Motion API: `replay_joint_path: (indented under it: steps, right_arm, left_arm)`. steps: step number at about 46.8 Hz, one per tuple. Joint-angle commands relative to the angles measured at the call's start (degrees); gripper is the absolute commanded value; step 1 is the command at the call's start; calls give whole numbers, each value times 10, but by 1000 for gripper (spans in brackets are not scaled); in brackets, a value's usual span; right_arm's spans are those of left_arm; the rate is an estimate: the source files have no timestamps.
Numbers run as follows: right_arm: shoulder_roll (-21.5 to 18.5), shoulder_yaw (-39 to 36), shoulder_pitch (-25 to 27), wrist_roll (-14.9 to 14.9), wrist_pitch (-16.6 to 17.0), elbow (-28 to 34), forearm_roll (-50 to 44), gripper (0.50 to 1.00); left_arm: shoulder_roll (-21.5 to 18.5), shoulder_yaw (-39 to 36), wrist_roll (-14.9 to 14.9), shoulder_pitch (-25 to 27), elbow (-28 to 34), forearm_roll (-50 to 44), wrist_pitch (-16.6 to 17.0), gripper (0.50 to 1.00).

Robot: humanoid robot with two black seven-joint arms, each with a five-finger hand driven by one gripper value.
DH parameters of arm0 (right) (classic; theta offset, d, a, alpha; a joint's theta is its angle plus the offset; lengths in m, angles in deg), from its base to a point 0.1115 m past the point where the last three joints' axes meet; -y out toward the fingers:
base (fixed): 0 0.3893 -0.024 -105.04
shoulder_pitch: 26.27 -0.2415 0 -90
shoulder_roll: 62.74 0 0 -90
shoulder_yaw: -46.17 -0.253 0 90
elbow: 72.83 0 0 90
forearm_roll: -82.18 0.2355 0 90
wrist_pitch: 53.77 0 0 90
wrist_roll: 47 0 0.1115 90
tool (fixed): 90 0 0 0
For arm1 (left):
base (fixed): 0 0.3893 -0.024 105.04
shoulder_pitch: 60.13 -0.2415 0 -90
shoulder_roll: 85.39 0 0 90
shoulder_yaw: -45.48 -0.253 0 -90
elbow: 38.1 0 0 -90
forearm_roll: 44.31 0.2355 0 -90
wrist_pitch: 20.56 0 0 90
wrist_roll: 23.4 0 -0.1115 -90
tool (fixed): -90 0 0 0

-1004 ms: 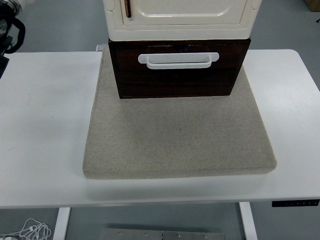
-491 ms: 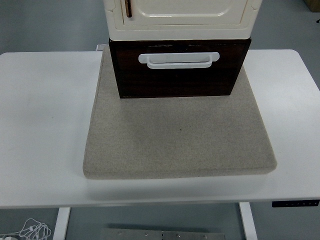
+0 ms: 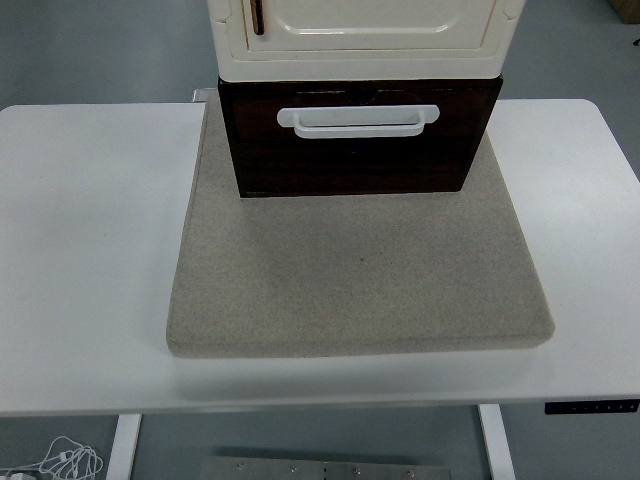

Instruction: Open the drawer under the combination cabinet

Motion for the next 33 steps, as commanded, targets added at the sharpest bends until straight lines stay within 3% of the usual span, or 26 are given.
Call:
replay_joint_path:
  steps: [1, 6, 17, 25, 33]
  right_arm:
    - [0, 0, 1, 0, 0, 0, 0, 926]
    - [0, 0, 0, 0, 0, 0, 0, 926]
    - [0, 0, 0, 0, 0, 0, 0, 926]
    - [0, 0, 0, 0, 0, 0, 0, 926]
    - [0, 0, 0, 0, 0, 0, 0, 926]
  left_arm:
    - [-1, -3, 3, 5, 41, 20, 0, 1000]
    - [-11, -39, 4, 23, 87, 22, 0, 1000]
    - [-42, -198, 3, 90, 218, 22, 5, 1000]
    - [-48, -293, 3, 136, 269, 23, 5, 1000]
    - [-49, -433, 3, 205, 309, 22, 5, 1000]
